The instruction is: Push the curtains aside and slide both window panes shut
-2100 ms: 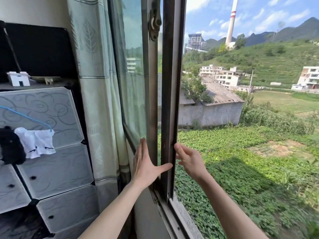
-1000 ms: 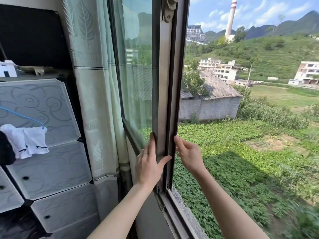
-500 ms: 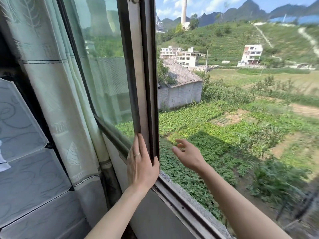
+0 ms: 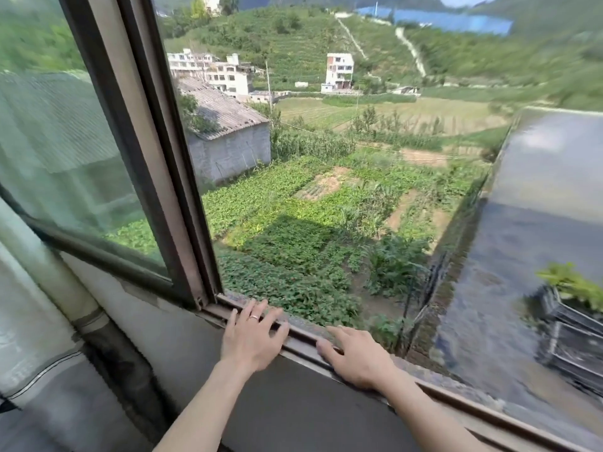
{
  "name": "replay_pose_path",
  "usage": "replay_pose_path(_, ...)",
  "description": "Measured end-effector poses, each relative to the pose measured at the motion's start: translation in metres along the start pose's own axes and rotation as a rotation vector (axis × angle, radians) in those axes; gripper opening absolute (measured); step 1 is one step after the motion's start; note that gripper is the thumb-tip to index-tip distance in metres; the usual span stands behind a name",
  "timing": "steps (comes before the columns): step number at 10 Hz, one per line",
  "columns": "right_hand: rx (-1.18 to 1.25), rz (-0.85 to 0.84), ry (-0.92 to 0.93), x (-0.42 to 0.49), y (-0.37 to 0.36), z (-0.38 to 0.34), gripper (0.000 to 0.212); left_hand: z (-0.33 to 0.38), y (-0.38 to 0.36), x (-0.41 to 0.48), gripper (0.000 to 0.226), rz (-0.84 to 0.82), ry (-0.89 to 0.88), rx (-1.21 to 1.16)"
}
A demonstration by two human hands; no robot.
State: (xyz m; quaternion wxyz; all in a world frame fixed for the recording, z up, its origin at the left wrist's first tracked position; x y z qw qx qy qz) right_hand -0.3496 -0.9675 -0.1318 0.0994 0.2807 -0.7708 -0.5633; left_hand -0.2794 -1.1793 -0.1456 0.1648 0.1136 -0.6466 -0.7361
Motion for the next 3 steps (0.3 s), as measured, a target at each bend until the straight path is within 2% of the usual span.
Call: replay_pose_path(3,0.036,-0.02,-0.009,-0.005,0.013,-0.007,0.06,0.003,0.004,0.003,0.056,-0.047,-0.027,-0.035)
Point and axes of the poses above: each hand's wrist, its own x-axis towards the middle knuckle, its own y-axis out of the back of the hand, z = x × y, the point moved 2 cm from there along x, towards the middle knuckle, and after that the axes turned 5 degrees about z, right-handed, at the moved point
